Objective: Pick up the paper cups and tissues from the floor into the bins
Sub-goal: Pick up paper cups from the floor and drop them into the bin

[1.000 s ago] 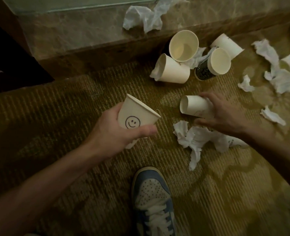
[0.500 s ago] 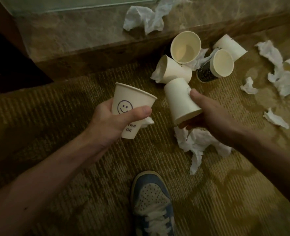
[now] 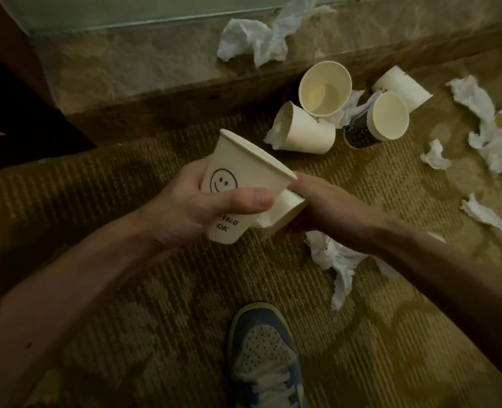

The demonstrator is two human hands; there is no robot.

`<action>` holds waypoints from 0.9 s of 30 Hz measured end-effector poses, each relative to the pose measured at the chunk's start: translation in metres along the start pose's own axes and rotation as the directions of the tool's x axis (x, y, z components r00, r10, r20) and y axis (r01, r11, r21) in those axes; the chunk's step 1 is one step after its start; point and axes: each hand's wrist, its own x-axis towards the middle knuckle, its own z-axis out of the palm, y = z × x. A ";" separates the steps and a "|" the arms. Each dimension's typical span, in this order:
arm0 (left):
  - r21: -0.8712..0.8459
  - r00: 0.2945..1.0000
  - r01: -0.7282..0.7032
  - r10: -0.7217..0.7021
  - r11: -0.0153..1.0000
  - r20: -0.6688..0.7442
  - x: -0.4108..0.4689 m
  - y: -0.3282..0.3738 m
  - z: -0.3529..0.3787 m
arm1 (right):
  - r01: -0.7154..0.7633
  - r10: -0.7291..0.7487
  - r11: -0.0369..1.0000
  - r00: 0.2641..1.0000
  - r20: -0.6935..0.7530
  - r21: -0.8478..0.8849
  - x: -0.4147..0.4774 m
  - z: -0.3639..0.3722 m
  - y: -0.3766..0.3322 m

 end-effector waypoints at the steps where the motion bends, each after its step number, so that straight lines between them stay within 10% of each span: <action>1: -0.001 1.000 0.017 -0.017 1.000 -0.019 0.002 0.000 -0.002 | -0.011 0.011 1.000 1.000 0.027 -0.020 0.001 -0.001 0.000; 5: -0.053 0.997 0.013 -0.017 0.999 -0.077 0.007 0.003 -0.012 | -0.015 0.015 1.000 0.997 0.074 0.002 0.002 -0.010 -0.002; 11: -0.139 0.932 0.202 -0.147 0.970 0.331 0.003 0.011 -0.022 | 0.116 -0.098 0.983 0.987 0.131 -0.141 0.005 -0.017 -0.011; 15: -0.185 0.963 0.228 -0.194 0.956 0.185 0.009 0.005 -0.014 | 0.060 -0.044 0.992 0.990 0.137 -0.115 0.011 -0.017 -0.014; 19: -0.149 0.976 0.189 -0.168 0.971 0.139 0.017 0.005 -0.011 | 0.082 -0.102 0.990 0.980 -0.170 -0.119 0.012 -0.039 -0.021; 22: -0.131 0.982 0.177 -0.168 0.975 0.082 0.020 0.001 -0.010 | 0.073 -0.284 0.917 0.810 -0.513 -0.393 0.020 -0.058 -0.019; 27: -0.203 0.983 0.183 -0.178 0.962 0.040 0.024 0.000 -0.012 | -0.114 -0.395 0.709 0.753 -0.526 -0.696 0.044 -0.071 -0.008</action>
